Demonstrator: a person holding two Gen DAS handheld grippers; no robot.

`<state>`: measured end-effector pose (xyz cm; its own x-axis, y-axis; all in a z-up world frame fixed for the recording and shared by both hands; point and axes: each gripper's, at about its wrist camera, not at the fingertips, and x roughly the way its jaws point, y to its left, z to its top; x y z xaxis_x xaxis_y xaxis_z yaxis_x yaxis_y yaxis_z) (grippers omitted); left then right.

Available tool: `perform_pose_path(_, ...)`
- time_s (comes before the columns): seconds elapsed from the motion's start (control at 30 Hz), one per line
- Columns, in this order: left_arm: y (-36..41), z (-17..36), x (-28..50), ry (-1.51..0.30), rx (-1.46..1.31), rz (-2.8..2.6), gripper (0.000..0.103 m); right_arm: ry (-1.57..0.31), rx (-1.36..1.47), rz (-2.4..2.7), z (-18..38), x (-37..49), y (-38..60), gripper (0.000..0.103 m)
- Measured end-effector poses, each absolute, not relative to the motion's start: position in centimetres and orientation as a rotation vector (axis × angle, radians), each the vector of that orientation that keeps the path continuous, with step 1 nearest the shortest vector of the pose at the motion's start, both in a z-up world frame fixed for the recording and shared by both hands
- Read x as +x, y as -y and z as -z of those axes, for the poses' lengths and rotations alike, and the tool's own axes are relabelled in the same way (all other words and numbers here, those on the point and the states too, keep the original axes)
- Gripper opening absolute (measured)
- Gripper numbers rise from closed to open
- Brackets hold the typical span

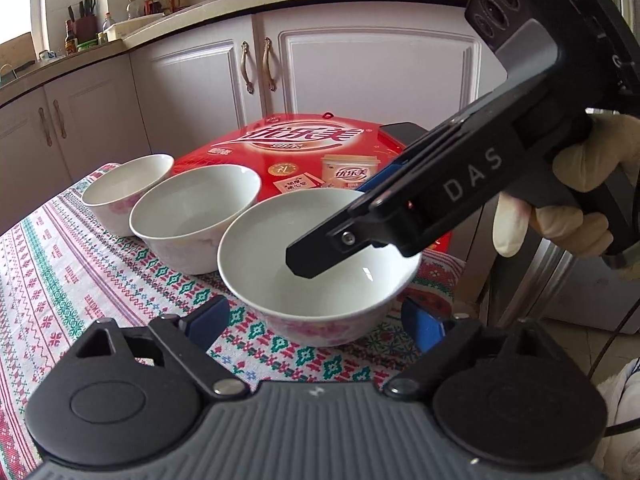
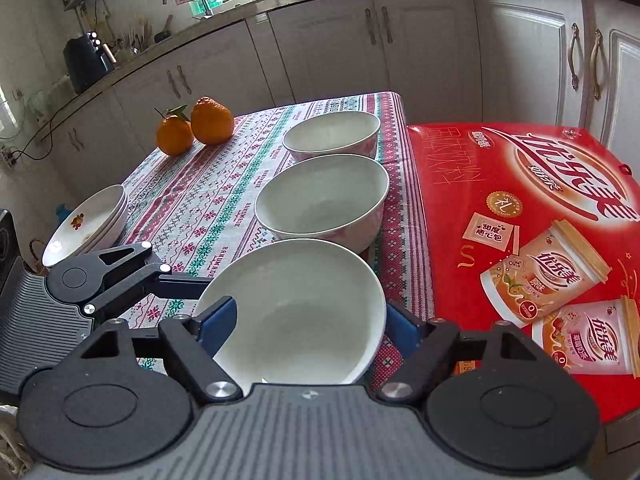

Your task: Organize plates and bowls

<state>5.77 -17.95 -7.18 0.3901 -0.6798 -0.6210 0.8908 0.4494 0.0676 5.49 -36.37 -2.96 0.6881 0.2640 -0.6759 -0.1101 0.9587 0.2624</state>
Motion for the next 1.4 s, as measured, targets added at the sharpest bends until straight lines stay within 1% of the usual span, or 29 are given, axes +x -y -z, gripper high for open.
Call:
perform_pose_path(0.07, 18.1, 7.2, 5.9, -0.564, 0.426, 1.039, 0.087, -0.787, 0.22, -0.216, 3.0, 5.5, 36.6, 0.081)
perform_pose_path(0.17, 18.1, 7.2, 5.8, -0.56, 0.426, 1.044, 0.085, -0.788, 0.223, -0.22, 3.0, 5.6, 36.6, 0.08)
perform_pose_path(0.63, 17.2, 6.4, 5.6, -0.57, 0.419, 1.032, 0.085, -0.792, 0.205, -0.24, 2.3, 5.6, 35.7, 0.08)
perform_pose_path(1.0, 12.9, 5.4, 5.8, -0.597, 0.392, 0.94, 0.085, -0.789, 0.152, -0.347, 1.2, 7.0, 31.3, 0.08)
perform_pose_path(1.4, 7.4, 5.1, 7.6, -0.63, 0.356, 0.818, 0.085, -0.793, 0.094, -0.468, 1.1, 10.9, 25.2, 0.08)
